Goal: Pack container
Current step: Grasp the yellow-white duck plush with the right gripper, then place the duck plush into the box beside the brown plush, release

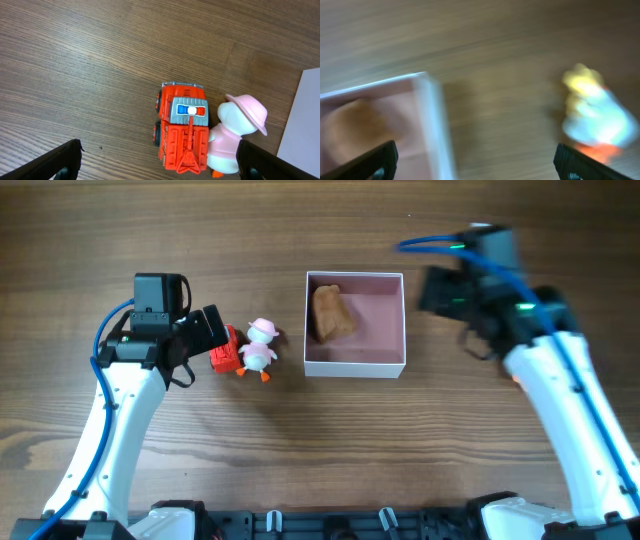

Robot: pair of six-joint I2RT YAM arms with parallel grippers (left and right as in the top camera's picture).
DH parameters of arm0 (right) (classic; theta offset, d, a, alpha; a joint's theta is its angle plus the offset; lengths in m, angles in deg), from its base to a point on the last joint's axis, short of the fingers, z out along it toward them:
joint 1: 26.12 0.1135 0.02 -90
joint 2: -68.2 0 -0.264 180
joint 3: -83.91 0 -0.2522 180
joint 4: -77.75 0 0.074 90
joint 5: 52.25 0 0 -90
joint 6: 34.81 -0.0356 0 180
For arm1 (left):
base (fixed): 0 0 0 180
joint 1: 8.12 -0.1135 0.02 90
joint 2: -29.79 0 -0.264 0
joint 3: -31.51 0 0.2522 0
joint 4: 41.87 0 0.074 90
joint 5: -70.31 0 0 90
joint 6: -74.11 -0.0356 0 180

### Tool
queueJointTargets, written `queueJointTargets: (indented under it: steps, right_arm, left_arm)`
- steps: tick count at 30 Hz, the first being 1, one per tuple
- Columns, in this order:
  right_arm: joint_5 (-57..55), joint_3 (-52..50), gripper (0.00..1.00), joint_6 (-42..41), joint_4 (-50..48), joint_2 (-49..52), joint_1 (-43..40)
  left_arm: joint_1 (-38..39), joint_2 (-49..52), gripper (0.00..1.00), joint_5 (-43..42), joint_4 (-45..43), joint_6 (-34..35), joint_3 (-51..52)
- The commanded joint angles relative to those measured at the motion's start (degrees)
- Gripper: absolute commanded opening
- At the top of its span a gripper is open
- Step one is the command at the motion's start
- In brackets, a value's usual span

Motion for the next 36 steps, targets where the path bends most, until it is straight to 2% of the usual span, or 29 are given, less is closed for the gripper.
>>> queueJointTargets:
  steps: [1, 6, 11, 15, 16, 17, 18, 19, 22, 24, 26, 30, 31, 33, 34, 36]
  right_arm:
    - [-1.2, -3.1, 1.0, -4.8, 1.7, 1.5, -9.4]
    - [1.7, -12.4, 1.0, -3.1, -8.5, 7.5, -23.8]
    - [4.7, -13.4, 1.0, -1.0, -13.4, 17.4, -29.1]
    - [8.5, -13.4, 0.97, 0.5, -15.4, 23.1, -29.9]
    - [9.2, -13.4, 0.88, 0.5, -15.8, 23.7, -29.9]
    - [9.6, -13.4, 0.66, 0.4, -15.9, 24.0, -29.9]
    - [10.4, -13.2, 0.29, 0.3, -15.2, 23.9, -29.9]
    - [11.3, -12.8, 0.27, 0.3, -14.6, 23.2, -29.9]
    - [17.7, -9.3, 0.28, 0.4, -11.4, 18.2, -29.1]
    - [23.3, -7.6, 0.28, 3.3, -10.0, 13.1, -27.6]
    - [32.1, -7.3, 0.18, 4.9, -8.3, 4.0, -22.9]
    - [33.4, -7.3, 0.16, 4.6, -7.0, -6.3, -10.6]
    - [33.2, -7.3, 0.16, 3.9, -7.1, -8.0, -5.4]
    - [28.7, -7.5, 0.16, -0.7, -7.8, -8.2, 2.6]
    - [20.6, -8.5, 0.2, -3.5, -10.6, -6.6, 8.9]
    - [12.0, -10.2, 0.25, -6.4, -14.6, -3.1, 14.0]
  left_arm:
    - [0.2, 0.2, 1.0, 0.5, -0.1, -0.1, -0.9]
    - [0.2, 0.2, 1.0, 0.5, -0.1, -0.1, -0.9]
    - [0.2, 0.2, 1.0, 0.5, 0.0, -0.1, -0.9]
    - [0.2, 0.2, 1.0, 0.5, -0.1, -0.1, -0.9]
    - [0.2, 0.2, 1.0, 0.5, -0.1, -0.1, -0.9]
    - [0.2, 0.2, 1.0, 0.5, -0.1, -0.1, -0.9]
    - [0.2, 0.2, 1.0, 0.5, -0.1, -0.1, -0.9]
    - [0.2, 0.2, 1.0, 0.5, -0.1, -0.1, -0.9]
    - [0.2, 0.2, 1.0, 0.5, -0.1, -0.1, -0.9]
    - [0.2, 0.2, 1.0, 0.5, -0.1, -0.1, -0.9]
    - [0.2, 0.2, 1.0, 0.5, -0.1, -0.1, -0.9]
    - [0.2, 0.2, 1.0, 0.5, -0.1, -0.1, -0.9]
    - [0.2, 0.2, 1.0, 0.5, -0.1, -0.1, -0.9]
    - [0.2, 0.2, 1.0, 0.5, -0.1, -0.1, -0.9]
    - [0.2, 0.2, 1.0, 0.5, -0.1, -0.1, -0.9]
    - [0.2, 0.2, 1.0, 0.5, -0.1, -0.1, -0.9]
